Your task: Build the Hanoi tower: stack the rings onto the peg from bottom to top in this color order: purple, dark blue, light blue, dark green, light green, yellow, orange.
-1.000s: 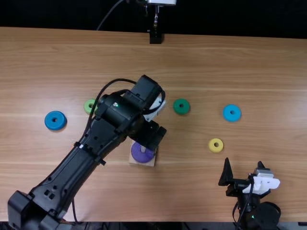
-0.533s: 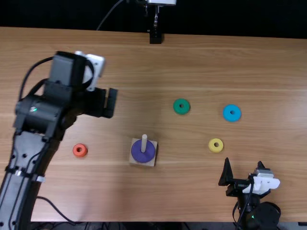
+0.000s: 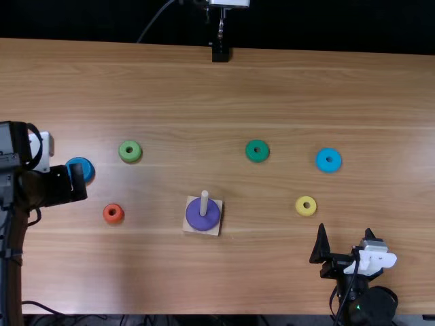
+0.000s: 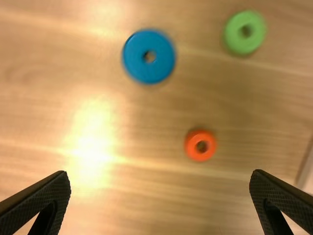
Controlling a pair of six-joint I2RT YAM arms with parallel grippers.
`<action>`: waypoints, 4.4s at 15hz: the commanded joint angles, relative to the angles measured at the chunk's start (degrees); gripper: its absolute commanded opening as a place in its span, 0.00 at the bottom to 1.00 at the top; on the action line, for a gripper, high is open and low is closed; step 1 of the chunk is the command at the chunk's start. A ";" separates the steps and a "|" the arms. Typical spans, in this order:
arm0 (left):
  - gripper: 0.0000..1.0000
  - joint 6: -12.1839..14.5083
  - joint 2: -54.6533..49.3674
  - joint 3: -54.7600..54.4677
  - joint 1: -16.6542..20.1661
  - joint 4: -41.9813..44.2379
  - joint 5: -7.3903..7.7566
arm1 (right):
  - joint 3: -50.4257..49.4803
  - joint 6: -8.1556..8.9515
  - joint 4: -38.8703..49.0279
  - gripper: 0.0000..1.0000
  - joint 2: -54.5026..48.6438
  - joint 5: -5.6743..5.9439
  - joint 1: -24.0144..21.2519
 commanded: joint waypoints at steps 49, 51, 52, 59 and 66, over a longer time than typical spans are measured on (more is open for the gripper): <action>0.07 16.25 27.21 29.35 -12.26 -17.64 5.42 | -3.64 -0.05 -3.92 1.00 -1.06 0.79 -0.57; 0.08 15.41 23.25 28.12 -16.12 -17.12 5.64 | -3.64 -0.05 -3.92 1.00 -1.06 0.79 -0.57; 0.08 14.78 21.05 26.71 -18.67 -17.01 5.64 | -3.64 -0.05 -3.92 1.00 -1.06 0.79 -0.57; 0.08 2.12 16.48 26.45 -34.23 -17.54 5.64 | -3.64 -0.05 -3.92 1.00 -1.06 0.79 -0.57; 0.08 -2.84 16.92 28.73 -41.44 -16.59 5.64 | -3.64 -0.05 -3.92 1.00 -1.06 0.79 -0.57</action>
